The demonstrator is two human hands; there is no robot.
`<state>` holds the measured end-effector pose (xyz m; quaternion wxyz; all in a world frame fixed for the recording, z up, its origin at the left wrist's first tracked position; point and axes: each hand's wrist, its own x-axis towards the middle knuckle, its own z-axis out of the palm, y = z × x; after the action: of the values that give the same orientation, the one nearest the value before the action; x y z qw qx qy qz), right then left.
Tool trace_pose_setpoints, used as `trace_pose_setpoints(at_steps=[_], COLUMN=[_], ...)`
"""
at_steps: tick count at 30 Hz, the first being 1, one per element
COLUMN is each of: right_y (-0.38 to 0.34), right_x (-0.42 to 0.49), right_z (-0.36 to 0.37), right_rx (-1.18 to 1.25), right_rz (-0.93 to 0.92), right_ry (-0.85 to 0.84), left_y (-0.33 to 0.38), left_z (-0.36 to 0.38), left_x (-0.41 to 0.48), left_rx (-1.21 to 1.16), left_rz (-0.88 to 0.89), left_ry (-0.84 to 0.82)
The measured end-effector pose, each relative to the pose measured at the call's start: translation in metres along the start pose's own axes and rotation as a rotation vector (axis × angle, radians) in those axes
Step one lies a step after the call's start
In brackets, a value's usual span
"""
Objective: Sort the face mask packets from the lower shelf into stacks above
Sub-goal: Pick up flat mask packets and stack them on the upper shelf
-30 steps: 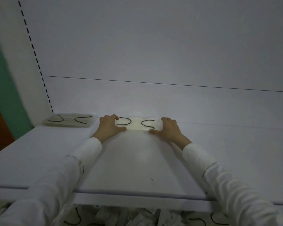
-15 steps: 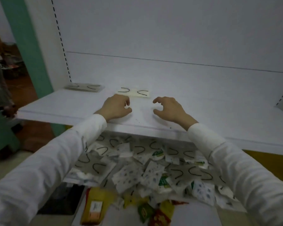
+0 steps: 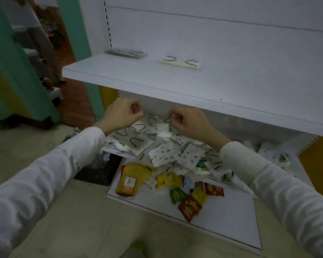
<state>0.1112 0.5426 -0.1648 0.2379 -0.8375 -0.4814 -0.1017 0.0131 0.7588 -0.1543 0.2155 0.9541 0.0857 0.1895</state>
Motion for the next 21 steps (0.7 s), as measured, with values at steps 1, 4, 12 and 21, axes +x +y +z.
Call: trace_pose_setpoints(at_steps=[1, 4, 12, 21], right_y=[-0.001, 0.003, 0.037, 0.066], right_x=[-0.001, 0.0, 0.028, 0.116], right_z=[0.013, 0.056, 0.197, 0.333], right_rx=[-0.012, -0.019, 0.009, 0.087], right_rz=[-0.008, 0.031, 0.307, 0.571], right_ry=[-0.056, -0.196, -0.448, -0.483], left_y=[-0.014, -0.064, -0.198, -0.283], left_z=[0.005, 0.024, 0.093, 0.162], left_x=[-0.005, -0.019, -0.046, -0.01], left_rx=[-0.002, -0.035, -0.113, -0.342], left_rz=[-0.045, -0.192, -0.514, -0.506], left_ry=[-0.016, -0.053, -0.217, -0.41])
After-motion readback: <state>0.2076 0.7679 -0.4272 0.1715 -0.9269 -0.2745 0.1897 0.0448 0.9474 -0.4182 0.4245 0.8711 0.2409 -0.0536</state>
